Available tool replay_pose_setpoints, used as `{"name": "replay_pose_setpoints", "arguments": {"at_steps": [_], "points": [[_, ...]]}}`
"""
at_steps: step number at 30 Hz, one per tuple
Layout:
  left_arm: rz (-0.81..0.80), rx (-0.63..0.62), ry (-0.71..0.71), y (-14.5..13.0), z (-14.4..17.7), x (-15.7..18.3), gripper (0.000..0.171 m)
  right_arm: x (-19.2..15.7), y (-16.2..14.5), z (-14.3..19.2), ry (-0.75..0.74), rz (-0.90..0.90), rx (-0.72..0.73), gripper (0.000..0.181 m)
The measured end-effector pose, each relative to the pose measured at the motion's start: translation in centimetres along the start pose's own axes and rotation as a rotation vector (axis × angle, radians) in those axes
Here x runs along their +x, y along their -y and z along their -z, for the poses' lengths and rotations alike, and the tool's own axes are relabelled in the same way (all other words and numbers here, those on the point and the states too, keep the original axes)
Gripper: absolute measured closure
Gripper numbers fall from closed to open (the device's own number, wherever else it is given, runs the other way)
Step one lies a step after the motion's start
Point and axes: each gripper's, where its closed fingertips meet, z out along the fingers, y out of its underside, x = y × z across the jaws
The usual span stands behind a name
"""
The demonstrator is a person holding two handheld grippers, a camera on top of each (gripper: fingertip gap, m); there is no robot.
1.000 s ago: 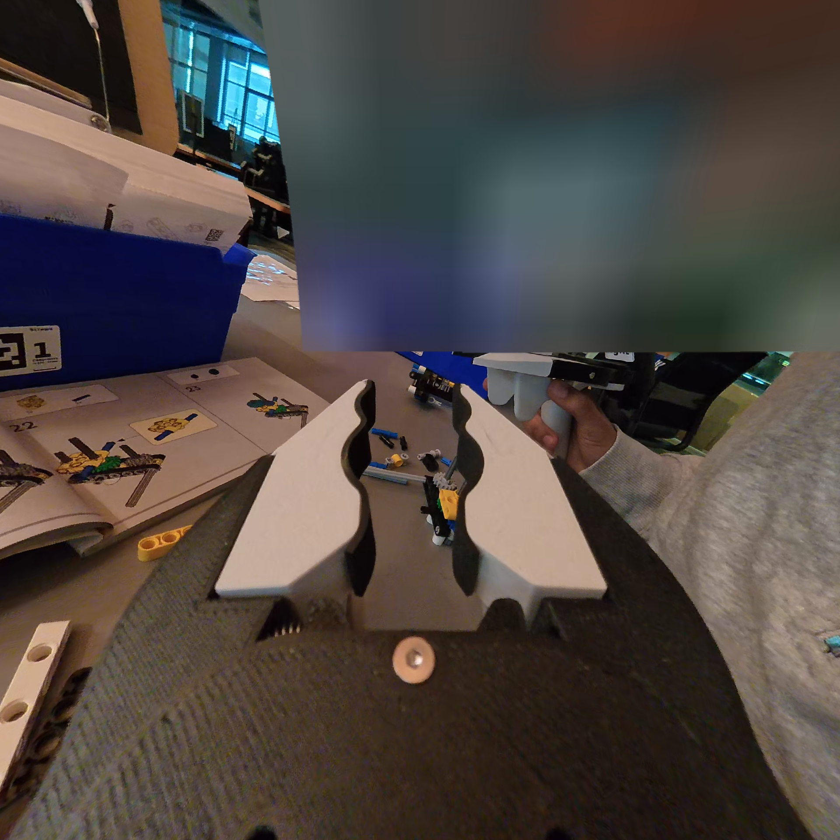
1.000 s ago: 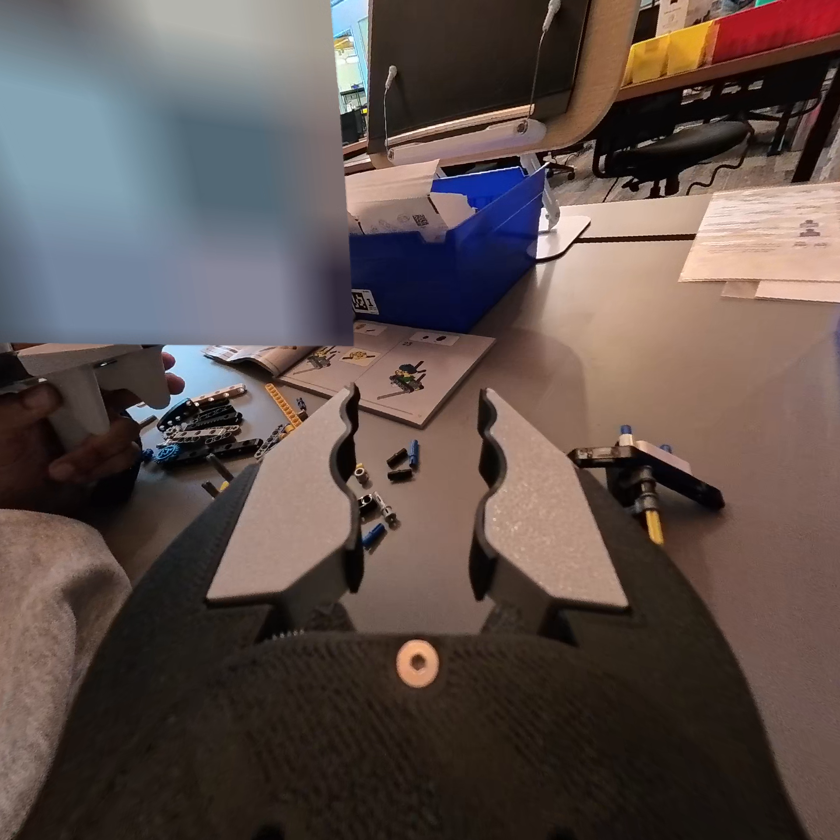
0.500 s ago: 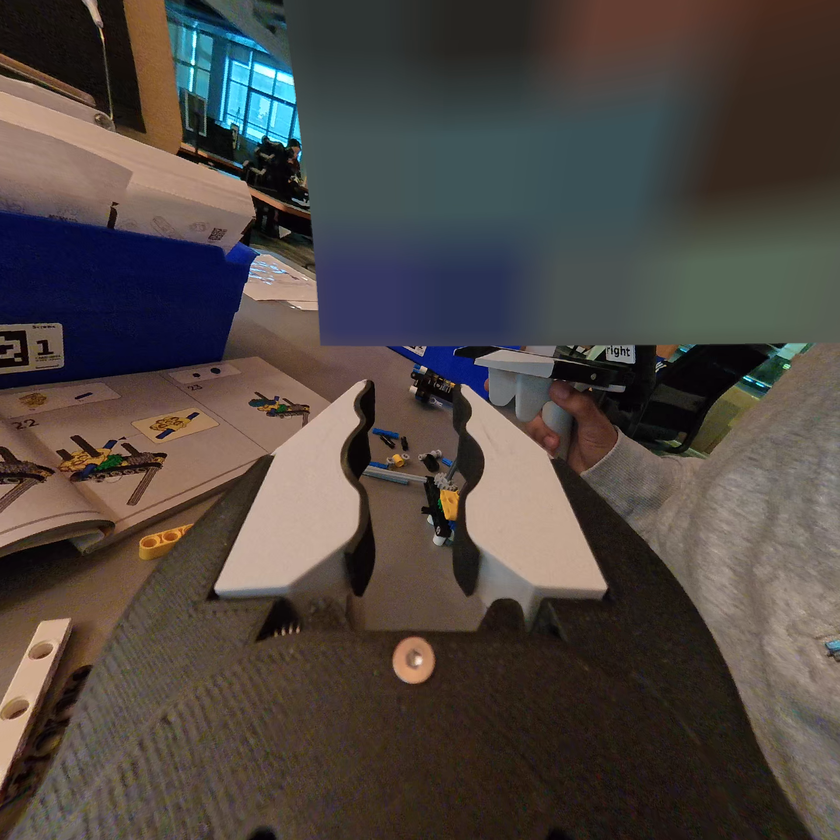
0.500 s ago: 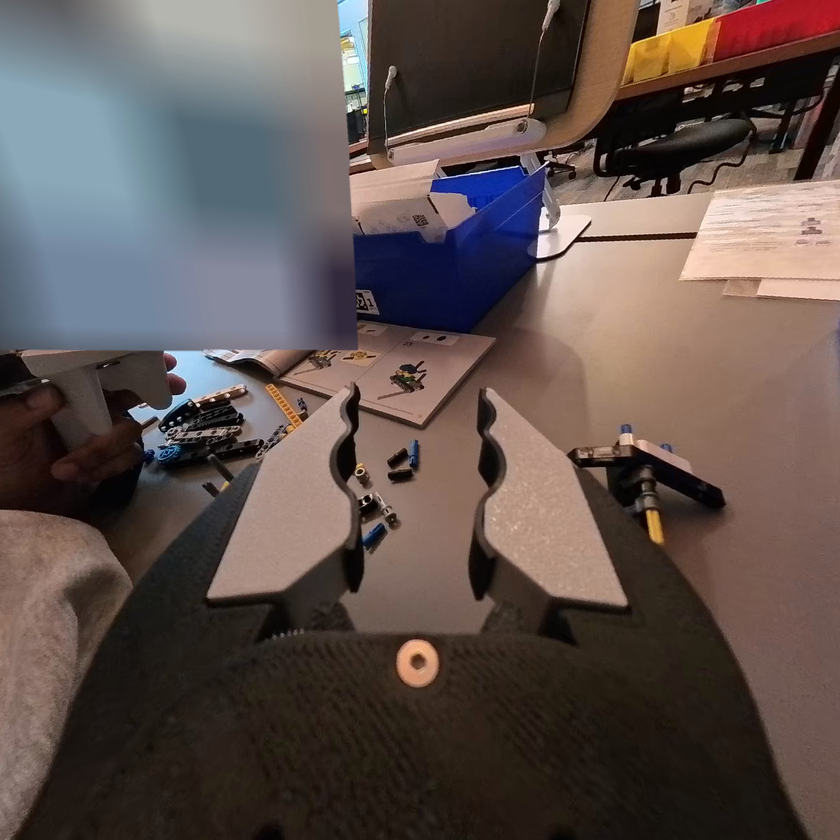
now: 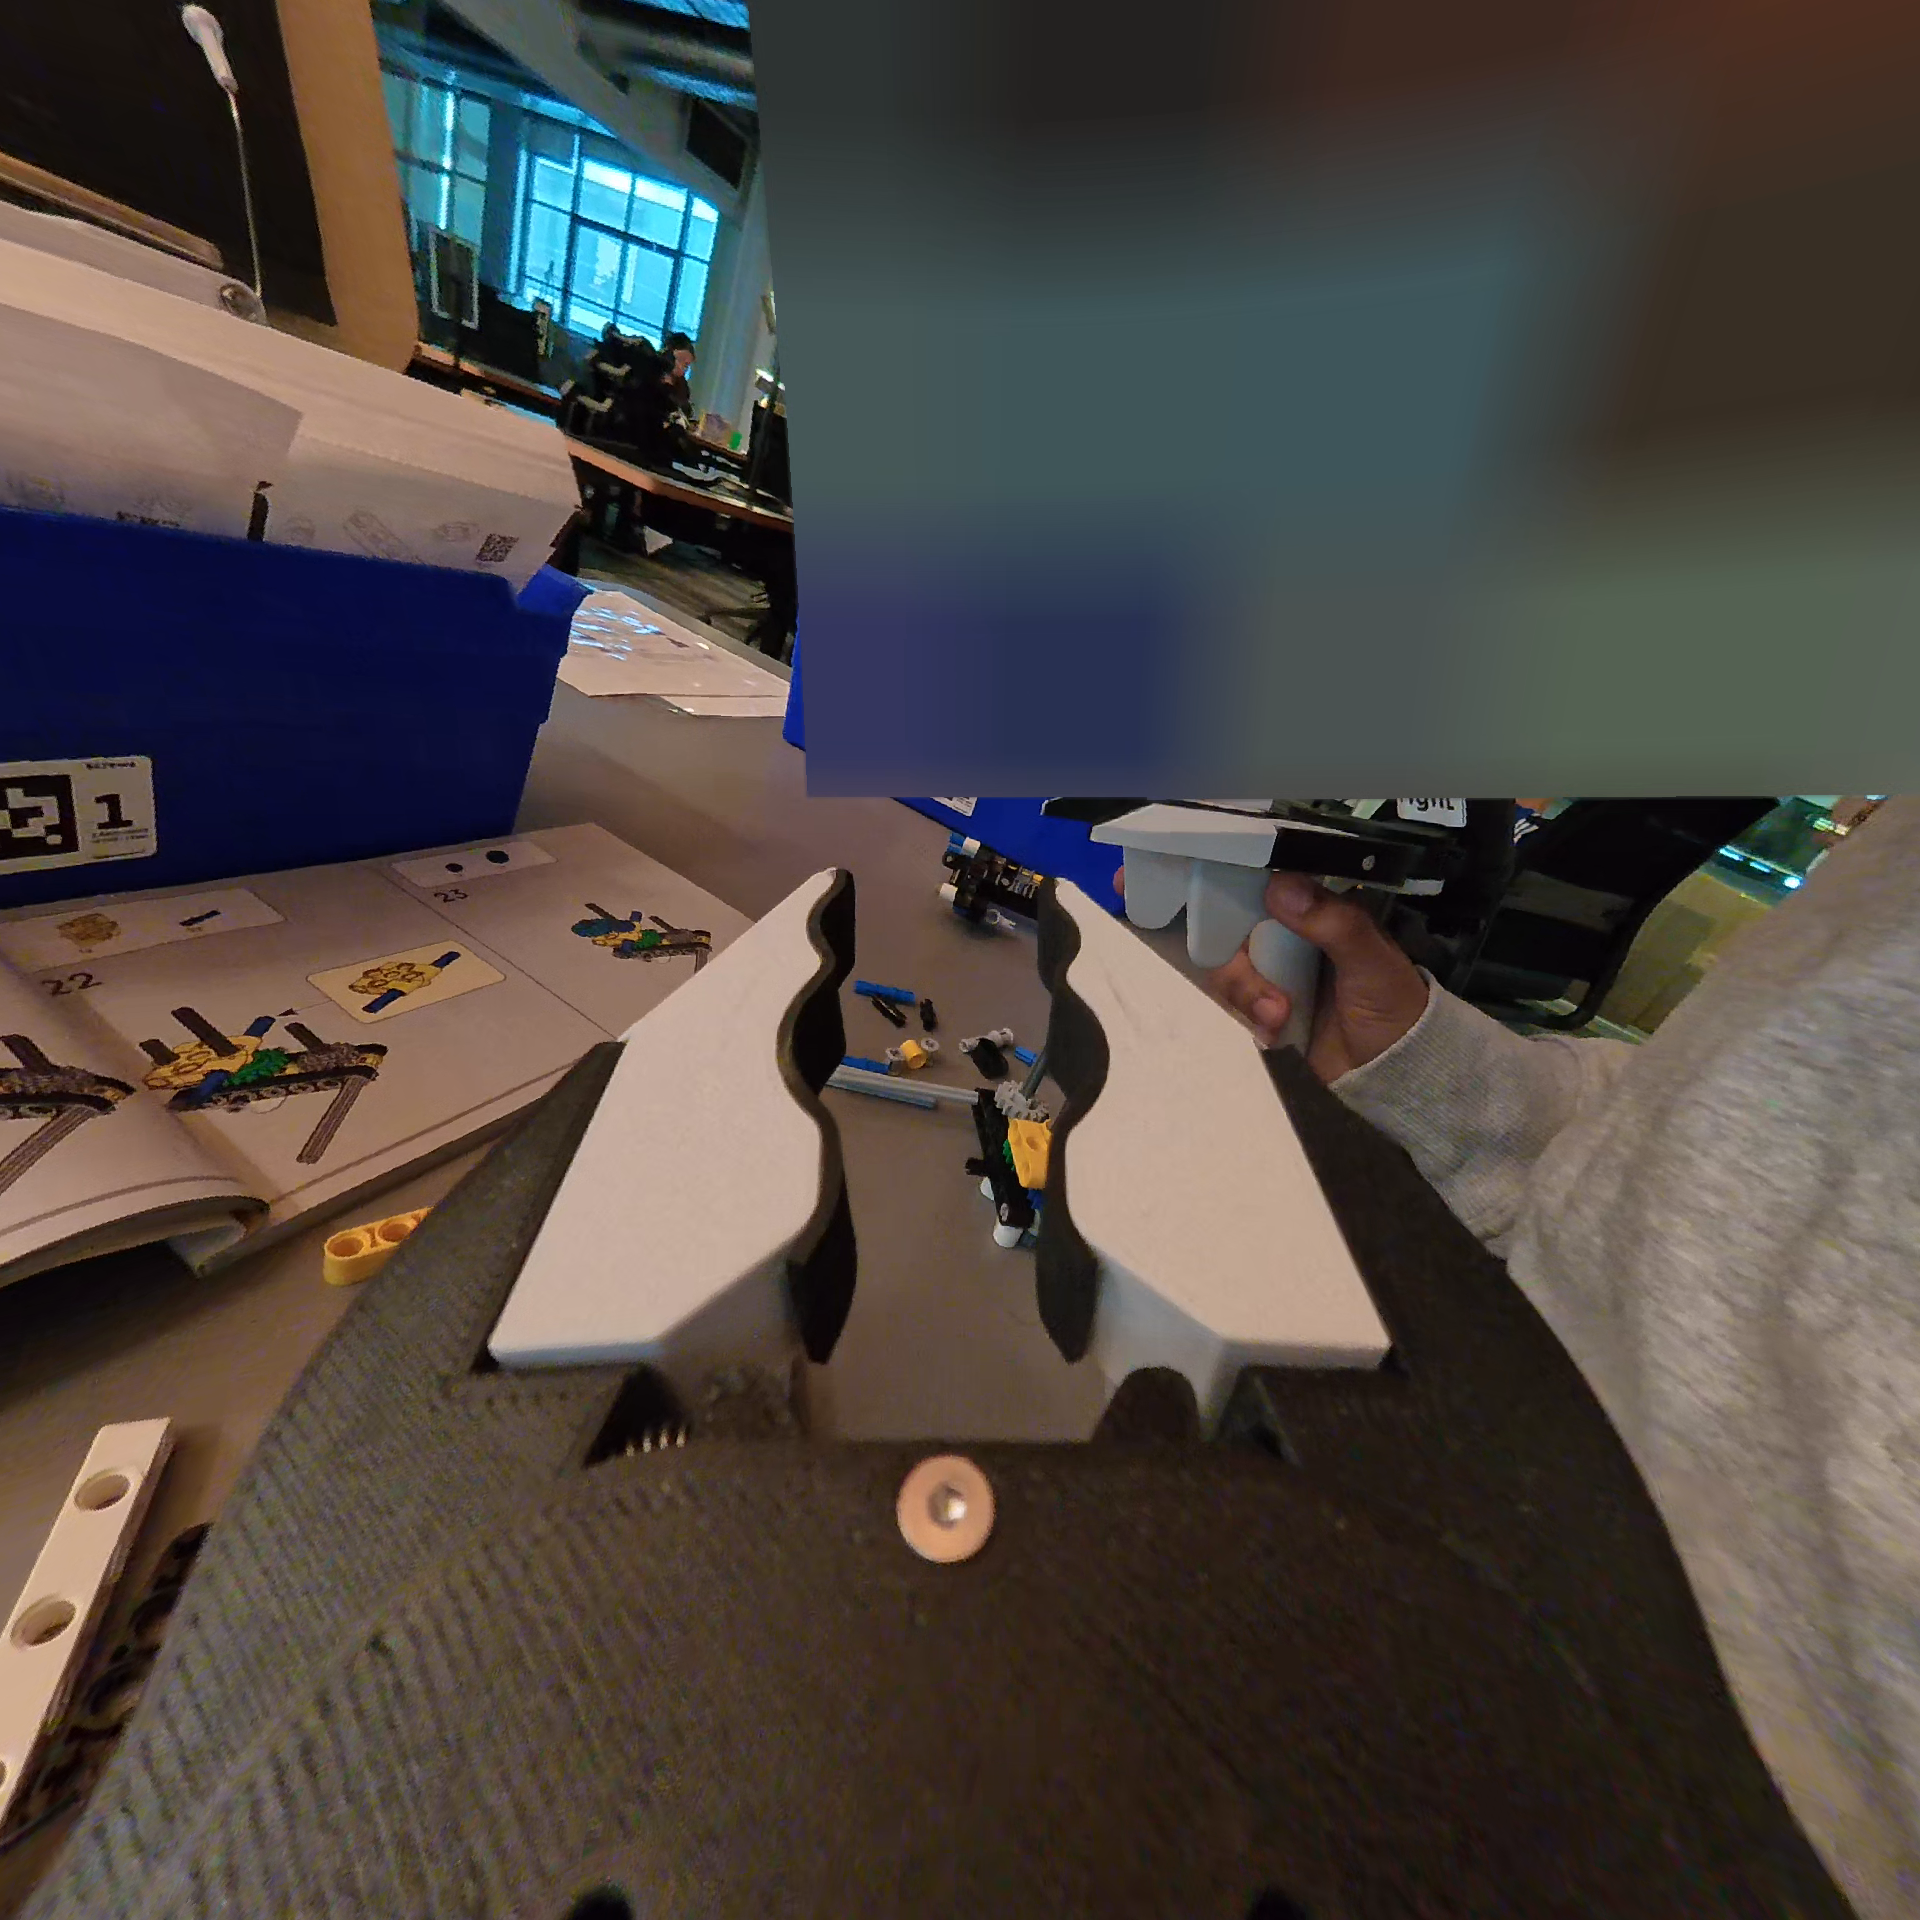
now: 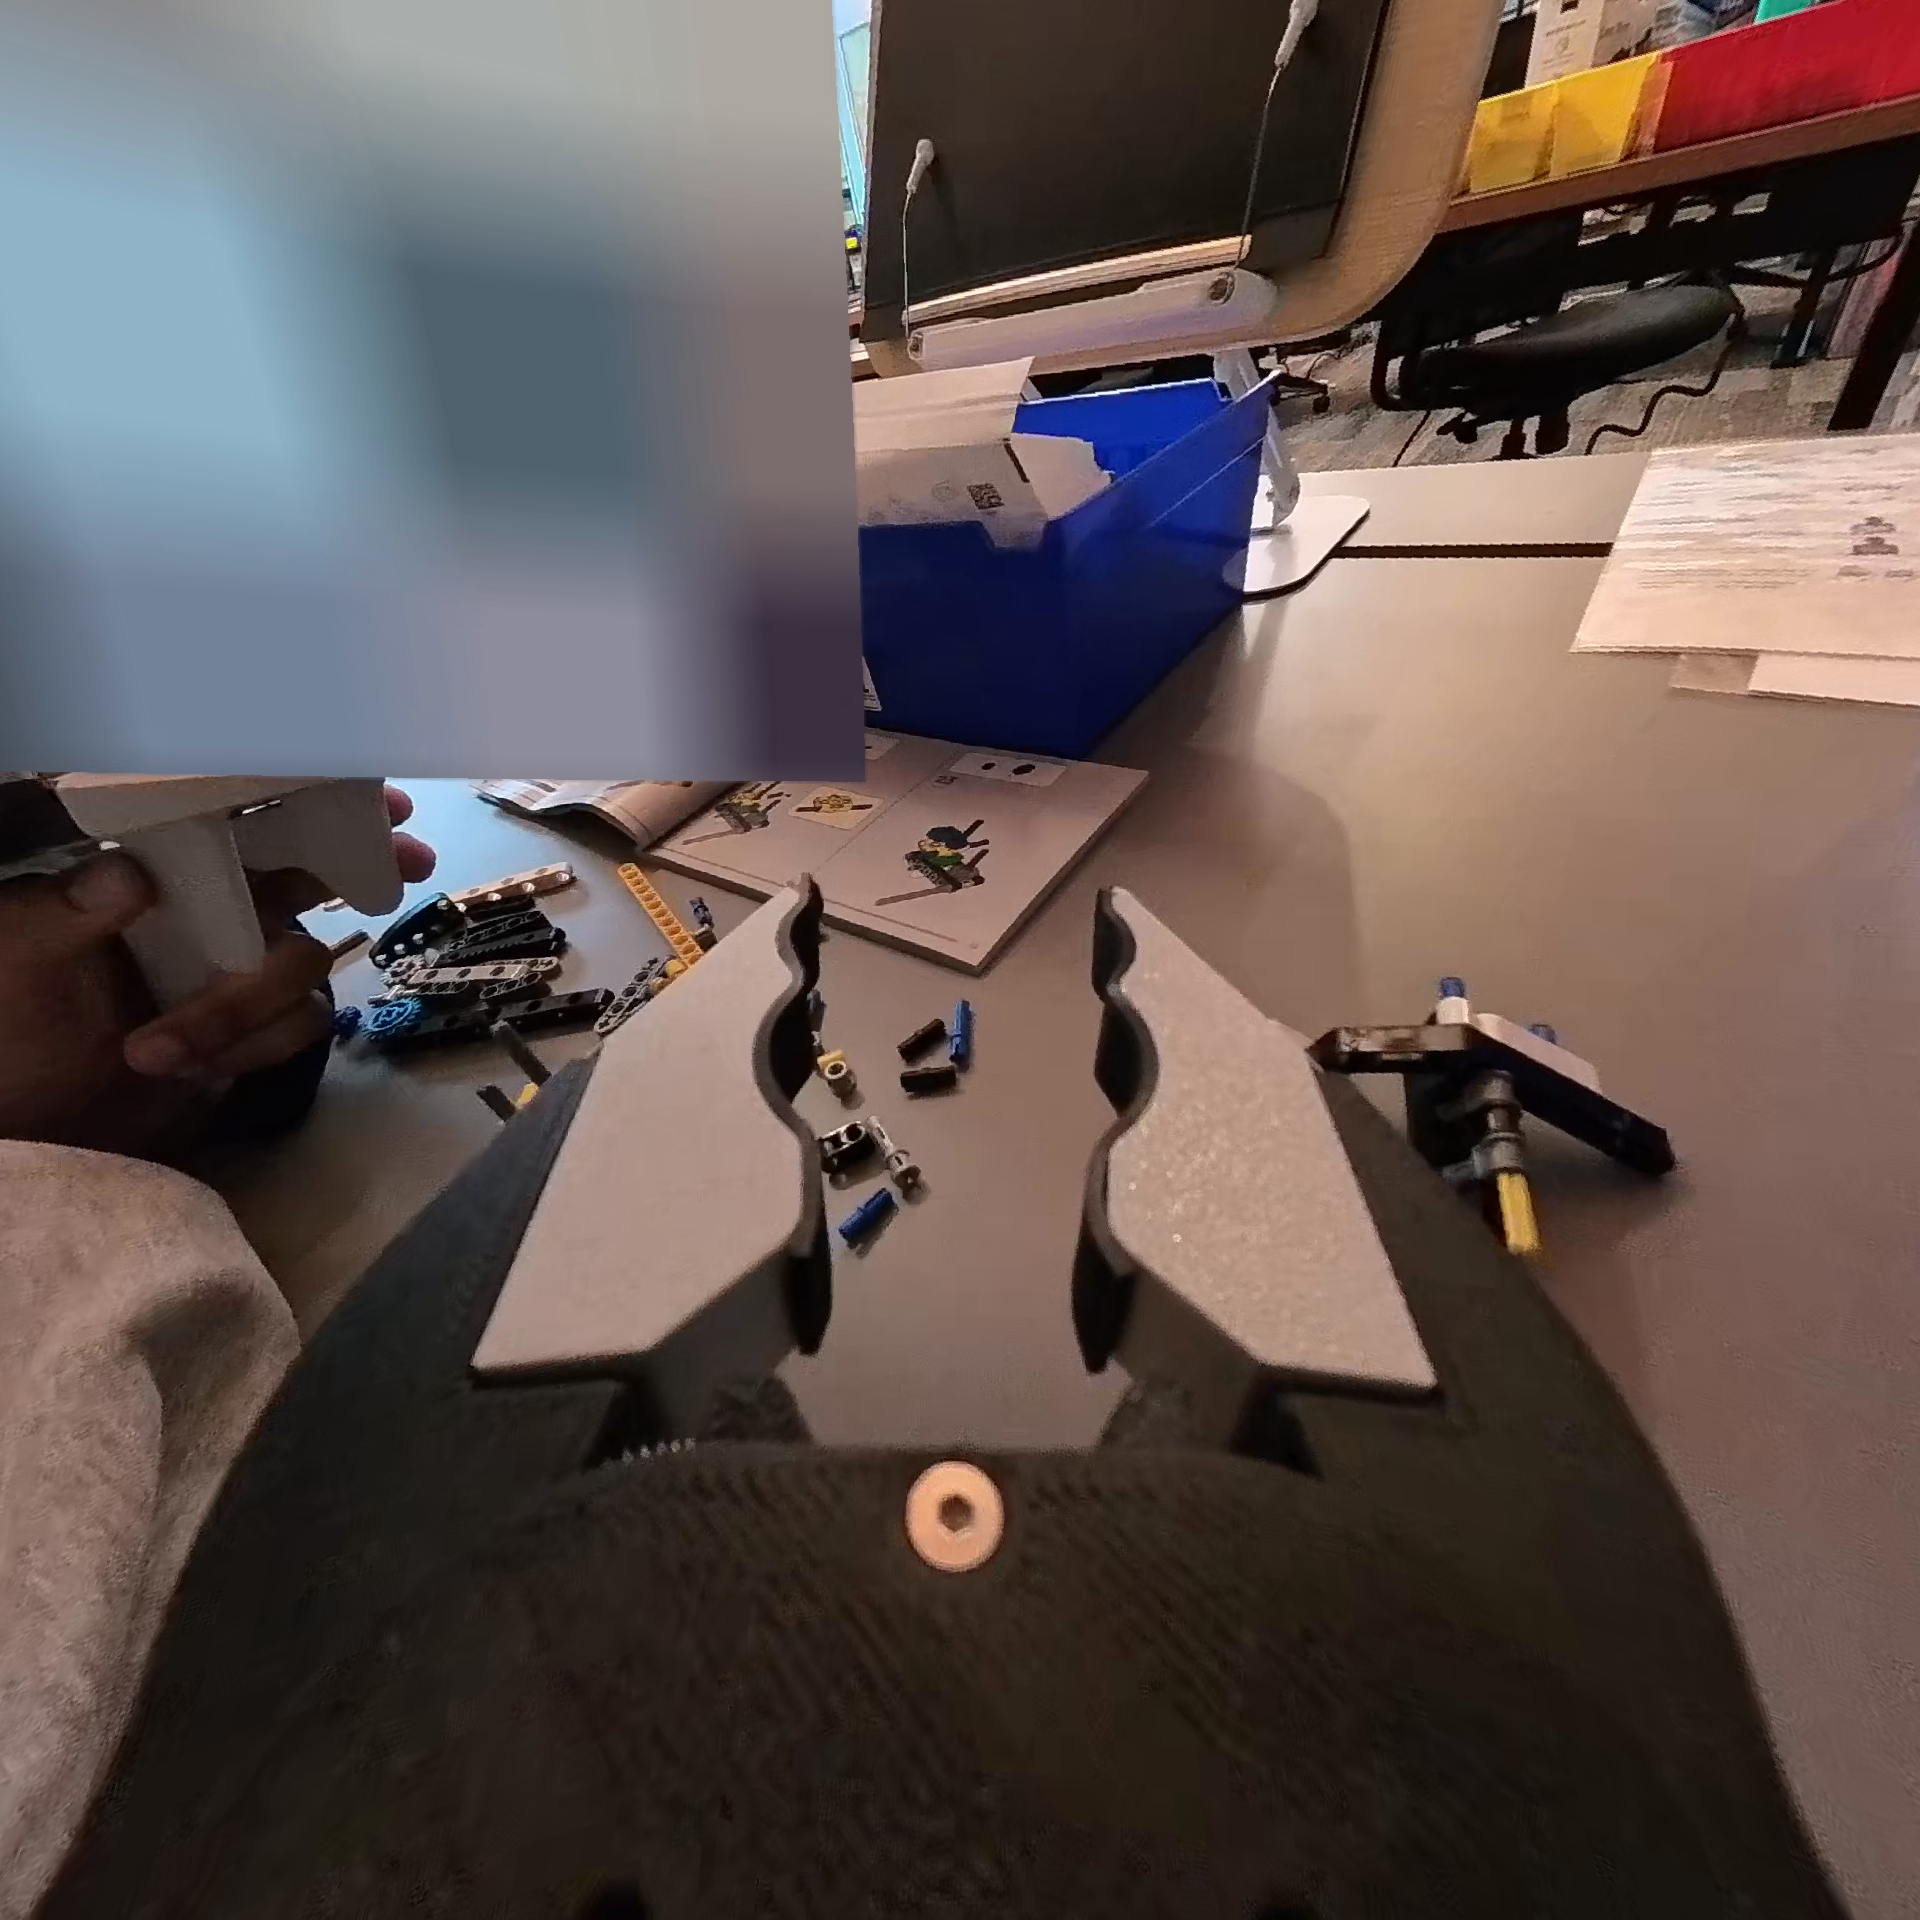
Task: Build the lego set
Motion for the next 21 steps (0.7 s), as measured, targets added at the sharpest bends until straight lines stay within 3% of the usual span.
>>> {"name": "replay_pose_setpoints", "arguments": {"at_steps": [12, 14, 17, 21], "points": [[-0.057, 0.015, 0.036, 0.1, 0.1, 0.3, 0.132, -1.4, -0.5, 0.1, 0.025, 0.023, -0.019, 0.128], [0.023, -0.055, 0.062, -0.6, -0.4, 0.3, 0.116, -1.8, -0.6, 0.0, 0.031, 0.030, -0.027, 0.129], [0.078, -0.269, 0.013, -3.4, -1.5, 1.7, 0.106, -3.0, -0.9, -0.2, 0.078, 0.010, -0.045, 0.135], [-0.011, -0.372, 0.018, -5.9, -1.9, 2.8, 0.119, -6.5, -2.2, -0.3, 0.216, 0.008, -0.132, 0.164]]}}
